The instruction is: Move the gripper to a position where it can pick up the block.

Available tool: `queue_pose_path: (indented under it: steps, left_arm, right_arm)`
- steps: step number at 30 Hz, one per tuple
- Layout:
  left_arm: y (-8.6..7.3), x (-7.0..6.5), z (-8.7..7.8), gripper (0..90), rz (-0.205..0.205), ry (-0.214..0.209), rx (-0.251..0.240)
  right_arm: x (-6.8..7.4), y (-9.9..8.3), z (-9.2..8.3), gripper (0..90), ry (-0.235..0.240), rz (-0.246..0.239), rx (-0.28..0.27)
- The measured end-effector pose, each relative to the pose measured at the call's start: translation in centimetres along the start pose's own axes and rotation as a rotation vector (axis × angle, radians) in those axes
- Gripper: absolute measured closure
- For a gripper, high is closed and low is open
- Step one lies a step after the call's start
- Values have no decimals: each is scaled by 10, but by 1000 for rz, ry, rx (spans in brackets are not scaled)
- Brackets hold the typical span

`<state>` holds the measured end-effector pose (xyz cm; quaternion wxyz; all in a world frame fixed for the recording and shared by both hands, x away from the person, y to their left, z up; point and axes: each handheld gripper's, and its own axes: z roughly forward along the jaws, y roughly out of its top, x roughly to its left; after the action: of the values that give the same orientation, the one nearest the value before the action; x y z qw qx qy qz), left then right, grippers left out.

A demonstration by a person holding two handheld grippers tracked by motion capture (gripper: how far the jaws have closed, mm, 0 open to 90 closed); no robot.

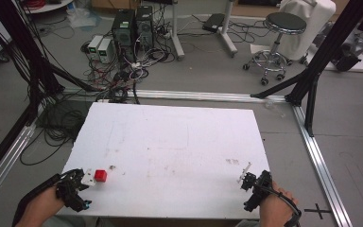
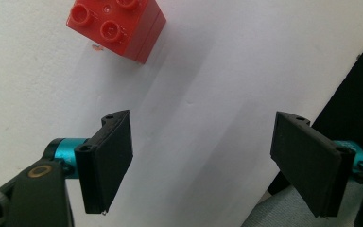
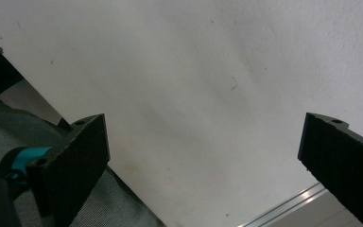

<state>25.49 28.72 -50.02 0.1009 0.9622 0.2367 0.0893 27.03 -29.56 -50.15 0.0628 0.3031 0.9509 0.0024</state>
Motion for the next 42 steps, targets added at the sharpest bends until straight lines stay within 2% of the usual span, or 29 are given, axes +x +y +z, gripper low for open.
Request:
queue_pose_path:
  steps: [16,25,28,30,35,42]
  left_arm:
    - [0,-1,0,219,-1,-2,0]
    - [2,-3,3,220,8,-9,10]
    - [6,-4,3,219,24,-20,19]
    - [9,-5,1,218,35,-8,20]
    - [8,-5,-2,216,57,-13,11]
    - [4,3,-8,217,84,-3,19]
  right_arm:
    - [0,0,1,20,-1,-9,-4]
    - [1,-2,0,20,4,10,-20]
    - [1,-3,0,20,5,8,-27]
    - [2,-3,-1,20,0,6,-31]
    - [2,-3,-1,20,2,8,-34]
    - [3,-2,-1,20,4,9,-46]
